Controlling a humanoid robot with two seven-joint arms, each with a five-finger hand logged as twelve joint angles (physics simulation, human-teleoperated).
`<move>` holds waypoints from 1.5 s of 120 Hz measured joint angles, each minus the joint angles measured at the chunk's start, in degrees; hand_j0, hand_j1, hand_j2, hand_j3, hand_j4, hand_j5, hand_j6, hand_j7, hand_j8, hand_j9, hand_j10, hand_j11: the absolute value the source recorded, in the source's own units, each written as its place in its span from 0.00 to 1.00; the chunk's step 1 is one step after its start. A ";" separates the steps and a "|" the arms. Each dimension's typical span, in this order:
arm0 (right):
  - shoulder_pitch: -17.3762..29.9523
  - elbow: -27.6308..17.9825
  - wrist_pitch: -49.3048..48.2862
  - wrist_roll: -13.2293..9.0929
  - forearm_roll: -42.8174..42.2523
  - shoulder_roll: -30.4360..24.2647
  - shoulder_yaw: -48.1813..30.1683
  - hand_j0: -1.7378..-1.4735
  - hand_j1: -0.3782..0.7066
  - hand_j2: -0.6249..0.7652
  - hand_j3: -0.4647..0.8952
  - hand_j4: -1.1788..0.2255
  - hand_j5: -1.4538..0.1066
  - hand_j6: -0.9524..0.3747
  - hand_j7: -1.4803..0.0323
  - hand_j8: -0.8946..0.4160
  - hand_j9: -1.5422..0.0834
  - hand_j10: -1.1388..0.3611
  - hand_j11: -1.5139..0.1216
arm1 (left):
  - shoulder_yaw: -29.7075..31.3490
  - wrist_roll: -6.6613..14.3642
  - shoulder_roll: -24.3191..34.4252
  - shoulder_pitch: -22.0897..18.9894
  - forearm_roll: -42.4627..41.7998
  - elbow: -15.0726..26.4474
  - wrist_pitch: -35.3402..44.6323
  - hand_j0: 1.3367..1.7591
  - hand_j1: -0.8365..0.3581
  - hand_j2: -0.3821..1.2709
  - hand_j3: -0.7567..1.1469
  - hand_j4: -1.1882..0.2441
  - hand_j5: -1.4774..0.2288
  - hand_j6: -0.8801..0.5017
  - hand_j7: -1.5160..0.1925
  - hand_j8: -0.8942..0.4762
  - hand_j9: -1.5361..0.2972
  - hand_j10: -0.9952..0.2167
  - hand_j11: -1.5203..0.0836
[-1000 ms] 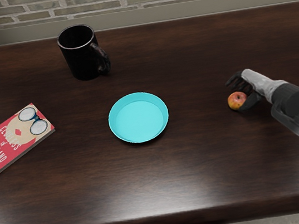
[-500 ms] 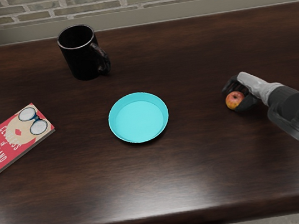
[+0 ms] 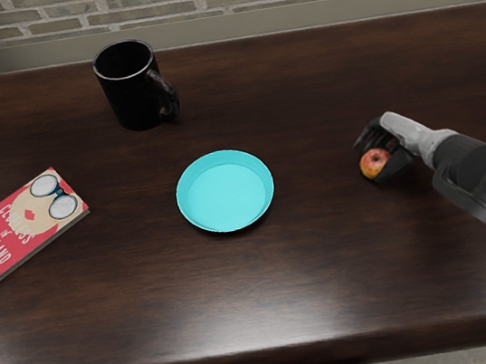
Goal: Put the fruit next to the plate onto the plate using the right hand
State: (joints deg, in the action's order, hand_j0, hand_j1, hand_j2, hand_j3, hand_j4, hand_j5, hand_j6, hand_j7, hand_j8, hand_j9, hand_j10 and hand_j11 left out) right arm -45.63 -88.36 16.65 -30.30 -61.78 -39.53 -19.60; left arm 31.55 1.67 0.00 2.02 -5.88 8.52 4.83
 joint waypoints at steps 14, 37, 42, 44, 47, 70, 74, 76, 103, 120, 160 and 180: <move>-0.05 -1.11 -0.21 -0.03 0.27 -0.07 -1.07 0.30 0.58 0.53 0.34 0.44 0.46 0.31 0.50 0.34 0.50 0.38 0.48 | 0.00 0.00 0.00 0.00 0.00 0.00 0.00 0.76 0.76 0.26 0.40 0.67 0.69 0.47 0.71 0.48 0.67 0.63 0.76; -0.80 -2.93 -0.30 -0.36 0.63 0.12 -2.00 0.30 0.58 0.53 0.34 0.44 0.46 0.31 0.49 0.34 0.50 0.38 0.48 | 0.00 0.00 0.00 0.00 0.00 0.00 0.00 0.76 0.76 0.26 0.40 0.67 0.69 0.47 0.71 0.48 0.67 0.63 0.76; -1.11 -3.35 -0.30 -0.60 0.68 0.22 -2.06 0.30 0.58 0.54 0.34 0.44 0.46 0.31 0.49 0.34 0.50 0.38 0.48 | 0.00 0.00 0.00 0.00 0.00 0.00 0.00 0.76 0.76 0.26 0.40 0.67 0.69 0.47 0.71 0.48 0.67 0.63 0.76; -1.26 -3.51 -0.30 -0.68 0.71 0.28 -2.07 0.30 0.58 0.54 0.34 0.44 0.46 0.31 0.49 0.33 0.50 0.38 0.48 | 0.00 0.00 0.00 0.00 0.00 0.00 0.00 0.76 0.76 0.26 0.40 0.67 0.69 0.47 0.71 0.48 0.67 0.63 0.76; -1.47 -3.74 -0.30 -0.79 0.72 0.38 -2.10 0.30 0.58 0.55 0.34 0.44 0.46 0.31 0.49 0.33 0.50 0.38 0.48 | 0.00 0.00 0.00 0.00 0.00 0.00 0.00 0.76 0.76 0.26 0.40 0.67 0.69 0.47 0.71 0.48 0.67 0.63 0.76; -3.24 -5.33 -0.44 -2.33 0.77 2.33 -2.17 0.30 0.58 0.55 0.34 0.43 0.45 0.30 0.49 0.32 0.49 0.38 0.47 | 0.00 0.00 0.00 0.00 0.00 0.00 0.00 0.76 0.76 0.26 0.40 0.67 0.69 0.47 0.71 0.48 0.67 0.63 0.76; -3.41 -5.42 -0.67 -2.43 0.76 2.65 -2.17 0.30 0.58 0.55 0.34 0.43 0.45 0.30 0.49 0.33 0.49 0.38 0.47 | 0.00 0.00 0.00 0.00 0.00 0.00 0.00 0.76 0.76 0.26 0.40 0.67 0.69 0.47 0.71 0.48 0.67 0.63 0.76; -3.51 -5.46 -0.77 -2.48 0.76 2.86 -2.17 0.30 0.58 0.56 0.34 0.43 0.45 0.30 0.49 0.32 0.49 0.37 0.47 | 0.00 0.00 0.00 0.00 0.00 0.00 0.00 0.76 0.76 0.26 0.40 0.67 0.69 0.47 0.71 0.48 0.67 0.63 0.76; -5.15 -5.65 -1.36 -4.11 0.75 6.75 -2.11 0.30 0.58 0.58 0.34 0.42 0.44 0.30 0.47 0.32 0.48 0.36 0.46 | 0.01 0.00 0.00 0.00 0.00 0.00 0.00 0.76 0.76 0.26 0.40 0.67 0.69 0.47 0.71 0.48 0.67 0.63 0.76; -5.94 -5.51 -1.45 -4.58 0.72 9.07 -2.09 0.30 0.59 0.60 0.34 0.42 0.43 0.30 0.47 0.32 0.47 0.36 0.45 | 0.01 0.00 0.00 0.00 0.00 0.00 0.00 0.76 0.76 0.26 0.40 0.67 0.69 0.47 0.71 0.48 0.67 0.63 0.76; -8.12 -1.52 -2.18 -4.73 0.69 16.10 -1.90 0.30 0.59 0.60 0.34 0.41 0.42 0.31 0.46 0.33 0.47 0.36 0.45 | 0.01 0.00 0.00 0.00 0.00 0.00 0.00 0.76 0.76 0.26 0.40 0.67 0.69 0.47 0.71 0.48 0.67 0.63 0.76; -8.77 1.56 -2.25 -4.73 0.61 19.99 -1.50 0.30 0.59 0.60 0.34 0.41 0.42 0.31 0.46 0.33 0.47 0.37 0.45 | 0.01 0.00 0.00 0.00 0.00 0.00 0.00 0.76 0.76 0.26 0.40 0.67 0.69 0.47 0.71 0.48 0.67 0.63 0.76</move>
State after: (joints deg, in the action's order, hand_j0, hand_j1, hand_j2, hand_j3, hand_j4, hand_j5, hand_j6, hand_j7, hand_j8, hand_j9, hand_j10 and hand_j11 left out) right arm -54.40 -86.80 14.40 -35.03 -61.17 -19.54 -21.10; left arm 31.55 1.67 0.00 2.02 -5.89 8.53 4.83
